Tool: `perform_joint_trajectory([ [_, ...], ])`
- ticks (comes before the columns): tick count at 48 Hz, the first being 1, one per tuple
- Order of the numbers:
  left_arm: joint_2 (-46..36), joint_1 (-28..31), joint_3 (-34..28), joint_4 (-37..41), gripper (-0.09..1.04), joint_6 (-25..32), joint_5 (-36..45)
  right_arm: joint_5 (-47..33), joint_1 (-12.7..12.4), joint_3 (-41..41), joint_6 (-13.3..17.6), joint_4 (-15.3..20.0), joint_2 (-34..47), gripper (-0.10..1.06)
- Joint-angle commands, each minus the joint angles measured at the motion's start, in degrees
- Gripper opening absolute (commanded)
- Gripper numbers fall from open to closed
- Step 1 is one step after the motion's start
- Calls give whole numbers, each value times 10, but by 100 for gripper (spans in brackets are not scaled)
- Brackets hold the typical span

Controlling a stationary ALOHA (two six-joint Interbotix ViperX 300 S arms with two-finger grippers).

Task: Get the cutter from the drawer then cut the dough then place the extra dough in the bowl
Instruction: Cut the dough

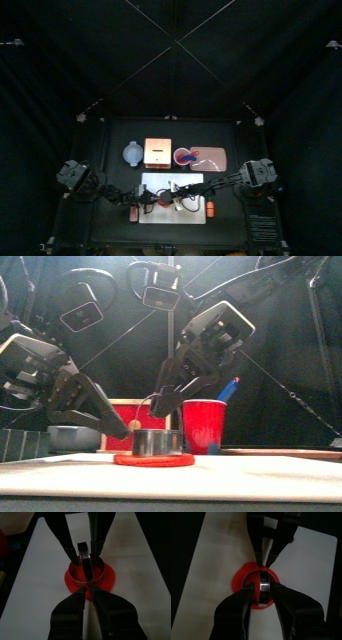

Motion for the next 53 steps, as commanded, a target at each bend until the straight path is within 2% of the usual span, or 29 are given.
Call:
perform_joint_trajectory([
  [1,4,-1,-16,-2,60,2,-3,-2,-3,-10,1,2,-21,72],
  [12,14,-1,-23,-7,60,1,15,-3,0,-7,0,0,-21,72],
  [21,13,5,-18,-48,55,3,43,2,1,-14,1,1,-21,72],
  [53,15,5,-20,-50,52,6,46,17,-2,-25,1,0,-22,67],
])
